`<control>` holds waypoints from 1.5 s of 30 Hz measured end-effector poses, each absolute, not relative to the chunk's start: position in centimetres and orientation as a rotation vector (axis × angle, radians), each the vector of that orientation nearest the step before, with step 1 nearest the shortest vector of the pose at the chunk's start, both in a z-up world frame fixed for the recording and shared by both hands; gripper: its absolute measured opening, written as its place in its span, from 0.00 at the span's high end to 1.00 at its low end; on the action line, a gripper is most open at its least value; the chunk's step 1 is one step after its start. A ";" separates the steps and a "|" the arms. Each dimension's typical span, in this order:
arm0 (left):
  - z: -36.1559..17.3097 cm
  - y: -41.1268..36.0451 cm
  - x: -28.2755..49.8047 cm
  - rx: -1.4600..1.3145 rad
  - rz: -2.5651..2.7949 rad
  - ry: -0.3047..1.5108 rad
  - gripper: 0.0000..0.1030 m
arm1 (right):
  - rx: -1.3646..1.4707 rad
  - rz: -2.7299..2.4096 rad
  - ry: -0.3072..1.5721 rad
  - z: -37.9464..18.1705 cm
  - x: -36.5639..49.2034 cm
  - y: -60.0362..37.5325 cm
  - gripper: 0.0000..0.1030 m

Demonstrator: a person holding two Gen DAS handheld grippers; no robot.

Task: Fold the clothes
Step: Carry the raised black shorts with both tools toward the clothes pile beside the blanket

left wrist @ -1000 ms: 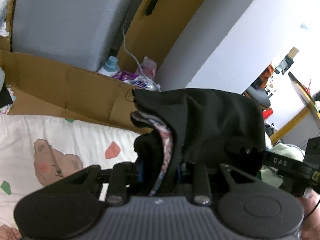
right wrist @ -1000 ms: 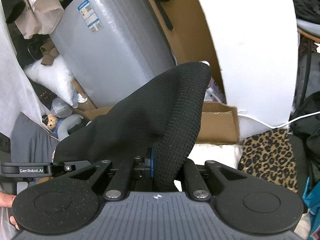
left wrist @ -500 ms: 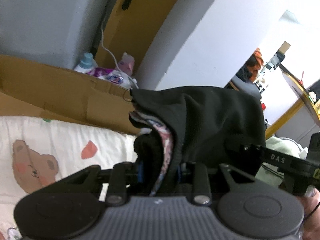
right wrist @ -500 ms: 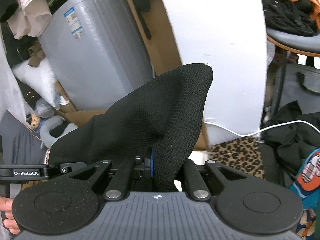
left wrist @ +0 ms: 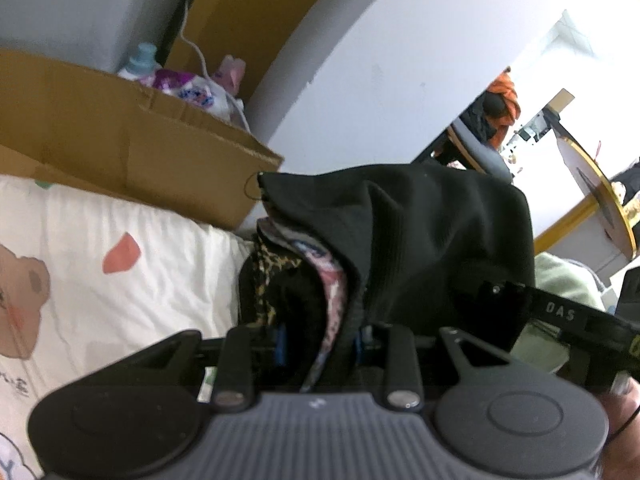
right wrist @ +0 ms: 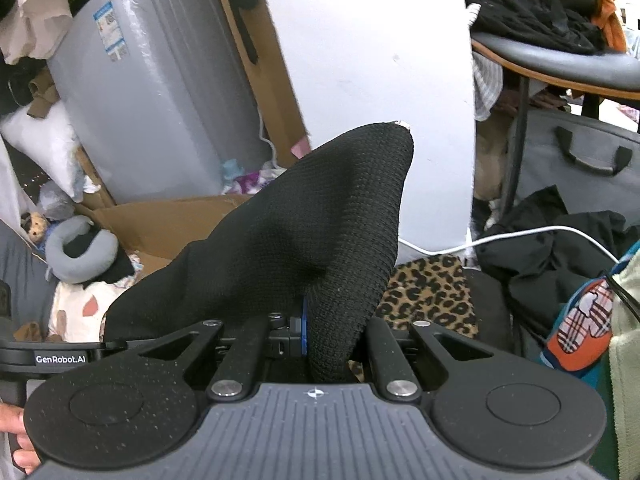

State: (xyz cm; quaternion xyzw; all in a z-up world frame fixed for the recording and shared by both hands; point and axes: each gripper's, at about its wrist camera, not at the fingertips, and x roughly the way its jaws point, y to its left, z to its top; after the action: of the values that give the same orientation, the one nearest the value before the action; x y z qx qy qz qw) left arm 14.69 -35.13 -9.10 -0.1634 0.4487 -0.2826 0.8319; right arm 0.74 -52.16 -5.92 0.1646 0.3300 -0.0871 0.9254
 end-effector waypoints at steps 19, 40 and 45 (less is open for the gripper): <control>-20.7 -39.4 14.9 -0.392 -0.706 1.007 0.70 | 0.269 -0.257 0.738 -14.4 -1.1 -55.9 0.93; -25.7 -42.5 21.9 -0.466 -0.850 1.033 0.69 | 0.258 -0.338 0.686 -18.2 3.0 -62.1 0.93; -26.5 -42.7 23.2 -0.476 -0.839 1.048 0.69 | 0.300 -0.342 0.684 -19.3 4.5 -63.4 0.92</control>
State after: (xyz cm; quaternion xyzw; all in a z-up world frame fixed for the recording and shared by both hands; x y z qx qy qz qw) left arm 23.18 -42.73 -26.52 -0.2182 0.4809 -0.3851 0.7568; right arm 4.46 -63.44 -19.32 0.1456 0.3323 -0.1663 0.9169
